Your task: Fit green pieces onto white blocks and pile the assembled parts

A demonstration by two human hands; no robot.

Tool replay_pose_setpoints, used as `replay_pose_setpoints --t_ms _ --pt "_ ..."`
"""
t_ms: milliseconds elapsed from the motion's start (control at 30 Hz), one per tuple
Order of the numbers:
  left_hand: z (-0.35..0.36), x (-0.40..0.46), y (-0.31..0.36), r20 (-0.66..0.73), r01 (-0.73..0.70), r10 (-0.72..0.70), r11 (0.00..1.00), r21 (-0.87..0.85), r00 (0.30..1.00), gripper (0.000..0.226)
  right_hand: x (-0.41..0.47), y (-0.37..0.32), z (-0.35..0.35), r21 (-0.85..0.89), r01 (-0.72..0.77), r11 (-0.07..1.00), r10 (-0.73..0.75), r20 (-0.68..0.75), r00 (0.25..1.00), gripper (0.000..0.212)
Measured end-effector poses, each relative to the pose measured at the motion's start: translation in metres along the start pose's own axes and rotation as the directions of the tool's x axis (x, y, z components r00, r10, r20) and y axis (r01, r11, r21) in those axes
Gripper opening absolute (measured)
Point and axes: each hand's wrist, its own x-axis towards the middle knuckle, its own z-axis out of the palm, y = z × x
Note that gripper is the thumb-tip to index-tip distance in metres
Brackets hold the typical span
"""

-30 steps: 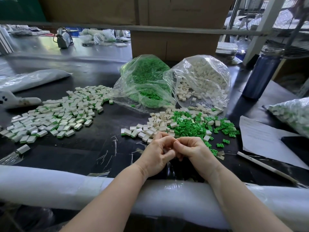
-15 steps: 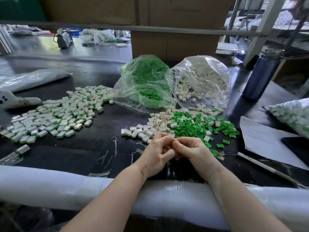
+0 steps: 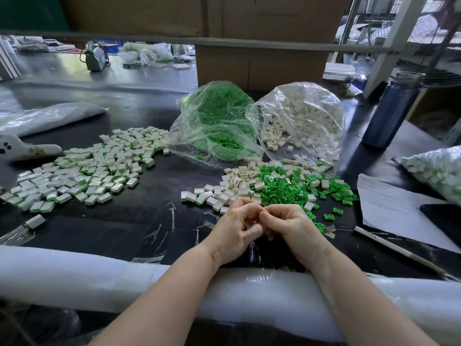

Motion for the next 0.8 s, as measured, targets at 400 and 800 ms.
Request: replay_pose_setpoints --t_ms 400,800 --pt "0.0008 0.0004 -0.0010 0.006 0.011 -0.011 1.000 0.003 1.000 0.016 -0.0002 -0.0017 0.0011 -0.005 -0.020 1.000 0.020 -0.014 1.000 0.019" --pt "-0.0005 0.0005 -0.0007 -0.006 0.015 -0.015 1.000 -0.021 1.000 0.018 -0.0005 -0.0001 -0.0007 0.041 -0.023 0.999 0.021 0.045 0.999 0.017"
